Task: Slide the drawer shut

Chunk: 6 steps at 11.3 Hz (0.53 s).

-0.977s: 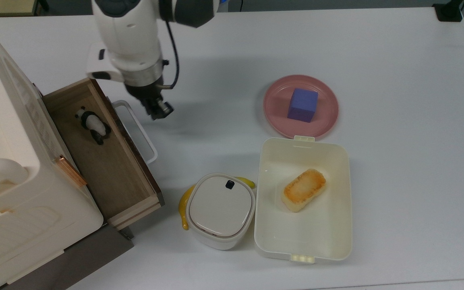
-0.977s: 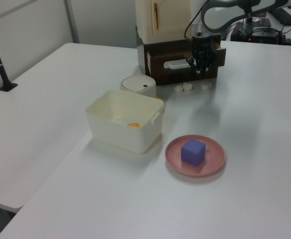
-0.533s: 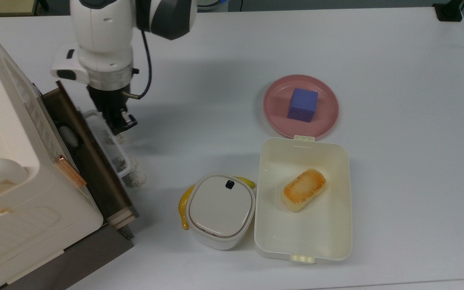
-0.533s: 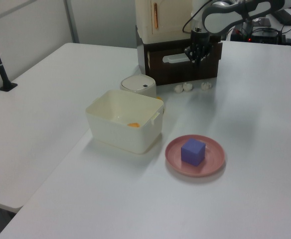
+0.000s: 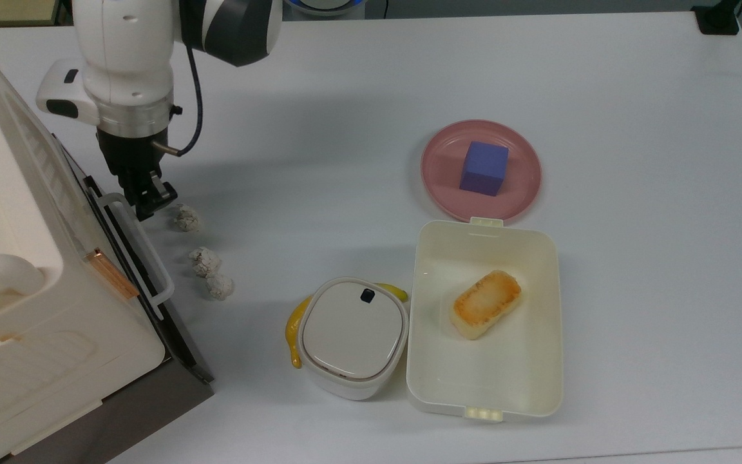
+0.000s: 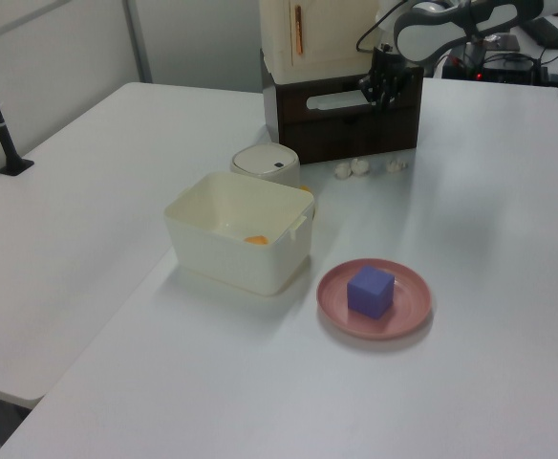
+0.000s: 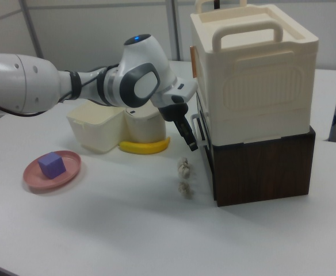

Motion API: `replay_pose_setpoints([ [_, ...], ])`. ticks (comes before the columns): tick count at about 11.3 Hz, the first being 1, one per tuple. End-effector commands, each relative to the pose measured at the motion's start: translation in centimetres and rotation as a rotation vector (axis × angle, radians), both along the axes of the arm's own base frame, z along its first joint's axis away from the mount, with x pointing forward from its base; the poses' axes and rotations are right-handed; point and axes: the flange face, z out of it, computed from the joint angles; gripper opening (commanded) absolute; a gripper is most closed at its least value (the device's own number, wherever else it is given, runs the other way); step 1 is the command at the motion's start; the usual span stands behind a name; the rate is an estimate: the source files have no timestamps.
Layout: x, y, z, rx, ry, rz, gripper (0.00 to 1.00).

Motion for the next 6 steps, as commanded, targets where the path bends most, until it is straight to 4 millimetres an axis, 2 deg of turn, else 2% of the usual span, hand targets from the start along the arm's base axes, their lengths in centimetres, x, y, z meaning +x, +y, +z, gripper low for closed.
replay_pose_setpoints([
  [1,-3.5,4.7,5.2,0.01,0.155,0.285,0.85],
  [2,-4.8,7.2,6.4,0.046,0.232,0.379,1.0],
  [4,-6.7,11.8,8.0,0.081,0.32,0.532,1.0],
  [5,-7.2,13.5,9.0,0.083,0.322,0.578,1.0],
  [6,-7.5,14.1,10.0,0.112,0.296,0.619,1.0],
])
